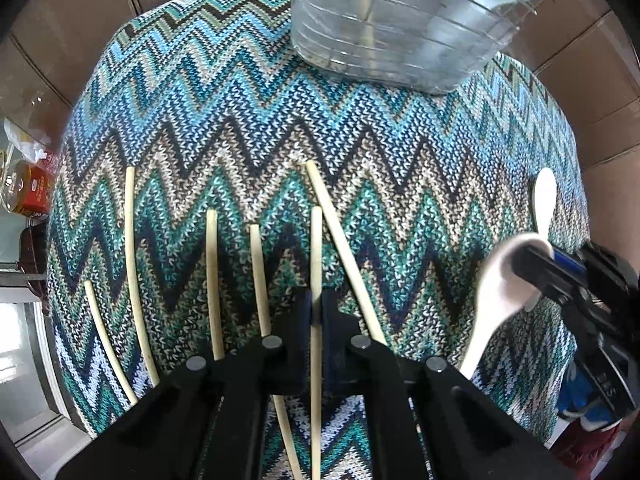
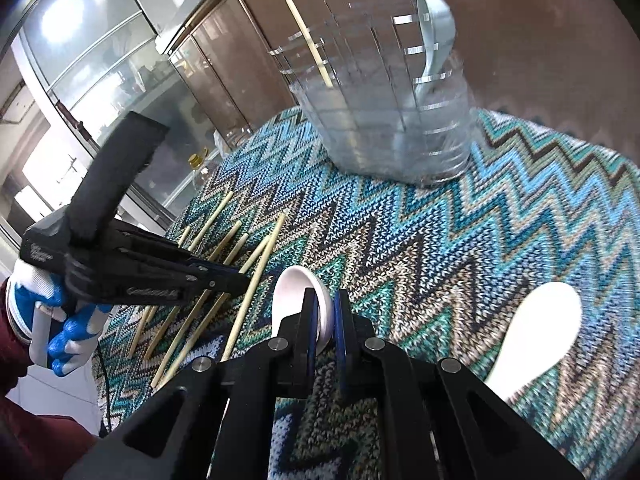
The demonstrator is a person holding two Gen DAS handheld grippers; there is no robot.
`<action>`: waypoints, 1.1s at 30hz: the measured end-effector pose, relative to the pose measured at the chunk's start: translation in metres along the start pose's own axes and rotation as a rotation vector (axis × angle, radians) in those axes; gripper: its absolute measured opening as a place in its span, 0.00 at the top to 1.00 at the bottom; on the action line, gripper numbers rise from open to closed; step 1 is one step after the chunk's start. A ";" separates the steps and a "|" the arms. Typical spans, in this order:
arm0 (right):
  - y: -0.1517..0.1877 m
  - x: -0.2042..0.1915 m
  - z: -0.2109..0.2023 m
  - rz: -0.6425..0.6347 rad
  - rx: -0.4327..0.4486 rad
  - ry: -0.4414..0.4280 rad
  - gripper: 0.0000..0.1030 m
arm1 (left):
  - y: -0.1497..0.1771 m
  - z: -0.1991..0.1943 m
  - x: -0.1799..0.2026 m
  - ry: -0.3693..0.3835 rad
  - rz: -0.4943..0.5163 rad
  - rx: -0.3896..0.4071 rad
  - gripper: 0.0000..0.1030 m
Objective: Organize utensils
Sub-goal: 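Grasp the white spoon with the right tool while the left tool grasps a chopstick, then carry the spoon with the right tool while the left carries the chopstick over the holder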
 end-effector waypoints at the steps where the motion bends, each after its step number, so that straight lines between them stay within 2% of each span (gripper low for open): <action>1: 0.001 0.000 -0.006 -0.001 0.009 0.006 0.93 | 0.001 -0.003 -0.002 0.008 -0.012 0.005 0.96; 5: 0.004 -0.007 -0.029 -0.009 0.046 0.033 0.93 | 0.013 -0.015 -0.010 0.044 -0.044 0.016 0.96; 9: 0.006 -0.014 -0.054 -0.026 0.080 0.063 0.93 | 0.027 -0.031 -0.017 0.043 -0.048 0.040 0.96; 15: 0.007 -0.028 -0.080 -0.040 0.123 0.086 0.93 | 0.040 -0.073 -0.025 0.081 -0.066 0.134 0.96; 22: 0.005 -0.052 -0.114 -0.071 0.188 0.135 0.93 | 0.052 -0.145 -0.025 0.142 -0.058 0.330 0.96; 28: -0.011 -0.066 -0.138 -0.087 0.258 0.191 0.93 | 0.030 -0.212 -0.025 0.165 -0.081 0.534 0.96; 33: -0.048 -0.065 -0.158 -0.112 0.338 0.263 0.93 | -0.011 -0.270 -0.024 0.167 -0.111 0.730 0.96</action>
Point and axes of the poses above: each gripper's, at about its wrist camera, not at the fingertips, and z roughly the way its jaws point, x to its right, y to its underside, the point moved 10 cm from there along z, roughly the way its jaws point, and after that the axes turned 5 degrees about x, right-handed, at the moved point
